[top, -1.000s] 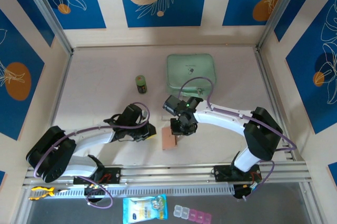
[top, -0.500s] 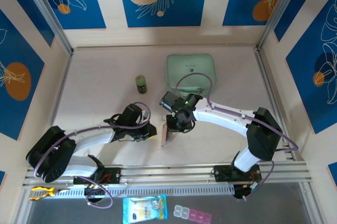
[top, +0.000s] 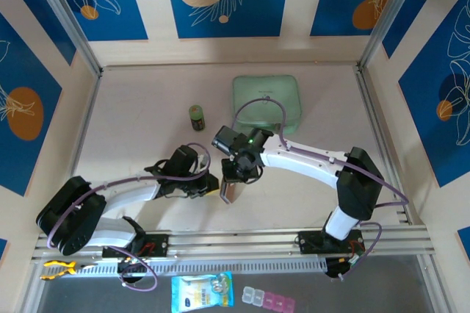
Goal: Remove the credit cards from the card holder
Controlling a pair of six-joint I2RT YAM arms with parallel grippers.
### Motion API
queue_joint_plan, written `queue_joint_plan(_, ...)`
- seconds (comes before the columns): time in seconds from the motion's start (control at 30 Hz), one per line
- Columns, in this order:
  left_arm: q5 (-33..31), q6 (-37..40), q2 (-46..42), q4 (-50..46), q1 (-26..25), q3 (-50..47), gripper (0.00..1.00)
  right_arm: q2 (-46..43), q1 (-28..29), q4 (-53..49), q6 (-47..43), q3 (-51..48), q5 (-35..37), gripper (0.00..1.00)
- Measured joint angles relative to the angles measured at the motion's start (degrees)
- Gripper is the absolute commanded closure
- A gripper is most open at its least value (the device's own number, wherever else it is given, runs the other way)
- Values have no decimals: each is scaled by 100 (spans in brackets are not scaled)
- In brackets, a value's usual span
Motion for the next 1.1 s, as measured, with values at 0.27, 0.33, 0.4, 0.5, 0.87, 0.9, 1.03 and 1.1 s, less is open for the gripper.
queue_joint_plan(0.27, -101, 4, -267, -98, 0, -428, 85, 258, 98, 15, -72, 149, -83, 91)
queue_joint_plan(0.33, -155, 26, -273, -166, -2, -490, 85, 315, 125, 44, -72, 162, -111, 91)
queue_joint_plan(0.4, -210, 74, -273, -264, 0, -522, 85, 348, 151, 76, -72, 168, -133, 91)
queue_joint_plan(0.5, -321, 151, -271, -393, 0, -522, 85, 363, 170, 87, -70, 170, -151, 91)
queue_joint_plan(0.87, -522, 483, -219, -863, 0, -299, 84, 205, 11, -81, -94, 13, 0, 91)
queue_joint_plan(0.9, -520, 507, -184, -903, 0, -262, 84, 116, -37, -96, -94, -74, 15, 91)
queue_joint_plan(1.03, -518, 555, -63, -1005, 0, -138, 84, -181, -208, -166, -96, -365, 76, 91)
queue_joint_plan(1.1, -518, 555, -15, -1034, 0, -87, 84, -289, -286, -184, -94, -511, 96, 91)
